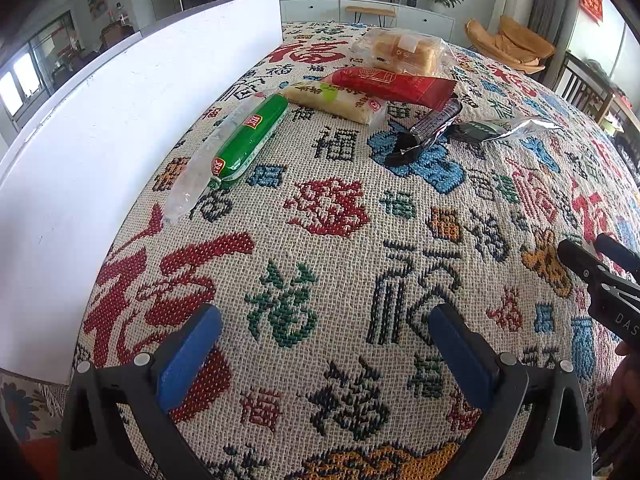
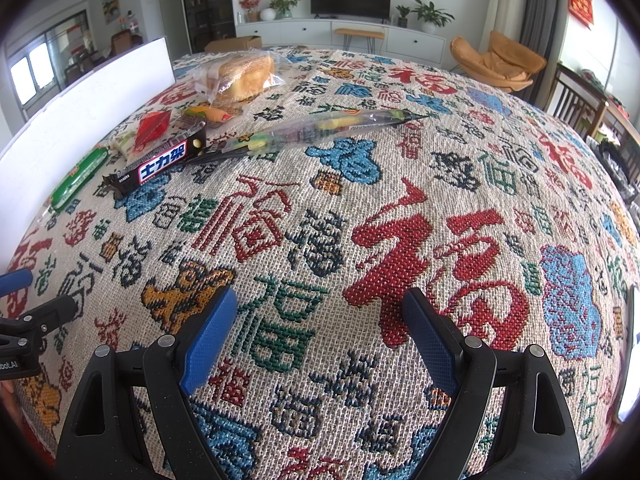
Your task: Organize snacks
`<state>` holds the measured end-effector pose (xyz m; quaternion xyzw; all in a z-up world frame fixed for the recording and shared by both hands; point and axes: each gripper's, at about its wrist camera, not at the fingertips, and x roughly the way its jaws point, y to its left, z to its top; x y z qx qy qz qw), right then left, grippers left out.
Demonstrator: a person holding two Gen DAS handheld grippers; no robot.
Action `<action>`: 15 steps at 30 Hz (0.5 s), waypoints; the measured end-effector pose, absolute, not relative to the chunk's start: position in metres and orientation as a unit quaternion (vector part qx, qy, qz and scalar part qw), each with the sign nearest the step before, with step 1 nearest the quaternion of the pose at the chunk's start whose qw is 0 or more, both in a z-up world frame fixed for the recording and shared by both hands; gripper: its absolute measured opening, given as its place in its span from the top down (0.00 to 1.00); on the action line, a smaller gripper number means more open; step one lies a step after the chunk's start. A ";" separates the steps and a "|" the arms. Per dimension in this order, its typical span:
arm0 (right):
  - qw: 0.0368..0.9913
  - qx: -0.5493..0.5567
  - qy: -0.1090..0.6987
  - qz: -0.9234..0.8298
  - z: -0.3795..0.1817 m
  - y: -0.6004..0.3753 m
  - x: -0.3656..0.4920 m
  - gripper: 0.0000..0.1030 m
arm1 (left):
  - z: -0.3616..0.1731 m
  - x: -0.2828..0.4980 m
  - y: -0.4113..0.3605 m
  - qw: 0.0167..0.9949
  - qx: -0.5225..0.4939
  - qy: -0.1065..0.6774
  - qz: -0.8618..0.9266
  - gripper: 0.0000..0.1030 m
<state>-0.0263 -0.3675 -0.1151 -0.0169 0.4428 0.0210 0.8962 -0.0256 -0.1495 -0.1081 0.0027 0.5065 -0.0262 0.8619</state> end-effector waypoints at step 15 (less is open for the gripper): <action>0.896 -0.017 0.443 0.021 -0.115 -0.368 -0.026 0.16 | -0.074 -0.047 -0.100 0.896 -0.133 0.422 -0.047 0.00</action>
